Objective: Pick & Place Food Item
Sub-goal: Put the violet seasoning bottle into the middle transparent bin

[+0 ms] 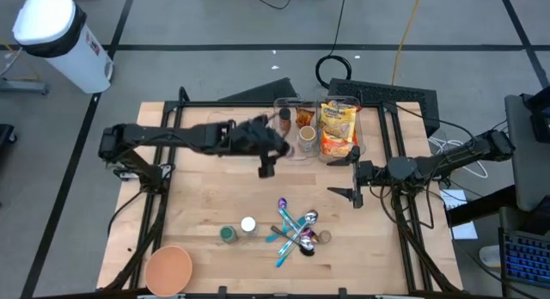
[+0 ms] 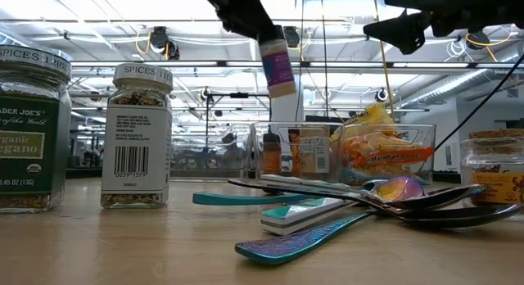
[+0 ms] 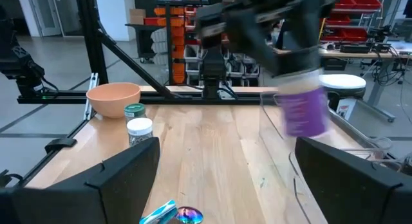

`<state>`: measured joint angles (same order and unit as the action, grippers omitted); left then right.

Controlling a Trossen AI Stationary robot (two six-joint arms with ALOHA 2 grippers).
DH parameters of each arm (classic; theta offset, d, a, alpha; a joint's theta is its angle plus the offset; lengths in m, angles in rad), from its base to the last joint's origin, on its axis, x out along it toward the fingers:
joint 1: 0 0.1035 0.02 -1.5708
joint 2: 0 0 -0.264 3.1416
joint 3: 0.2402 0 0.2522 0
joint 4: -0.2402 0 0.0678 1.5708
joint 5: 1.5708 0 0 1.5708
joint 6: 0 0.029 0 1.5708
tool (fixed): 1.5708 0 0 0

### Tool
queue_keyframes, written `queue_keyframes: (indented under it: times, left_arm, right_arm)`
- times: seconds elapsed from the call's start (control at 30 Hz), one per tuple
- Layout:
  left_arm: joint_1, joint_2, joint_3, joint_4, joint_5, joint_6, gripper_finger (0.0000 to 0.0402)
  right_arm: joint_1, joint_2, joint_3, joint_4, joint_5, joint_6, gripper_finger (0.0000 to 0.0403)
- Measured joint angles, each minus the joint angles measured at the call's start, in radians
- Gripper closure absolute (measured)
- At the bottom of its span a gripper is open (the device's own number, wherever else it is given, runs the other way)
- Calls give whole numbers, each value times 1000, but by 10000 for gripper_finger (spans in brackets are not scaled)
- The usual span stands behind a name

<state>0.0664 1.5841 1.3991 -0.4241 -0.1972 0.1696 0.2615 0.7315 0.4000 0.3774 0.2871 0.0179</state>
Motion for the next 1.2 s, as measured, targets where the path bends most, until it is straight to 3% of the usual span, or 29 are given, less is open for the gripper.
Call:
queue_keyframes:
  times: [0.33,0.53,0.77,1.03,1.2]
  left_arm:
    - [218,28,-1,69,163,3,192]
    - [283,68,-1,137,176,3,180]
    - [315,141,-1,118,227,-34,192]
    - [316,255,-1,121,191,-44,174]
    - [321,315,-1,121,170,-74,188]
  right_arm:
    - [0,0,0,-2,0,0,46]
    - [0,0,1,-1,1,4,46]
    - [0,0,1,-1,3,8,46]
    - [-1,0,1,-4,4,12,46]
    - [-1,0,1,-5,4,15,46]
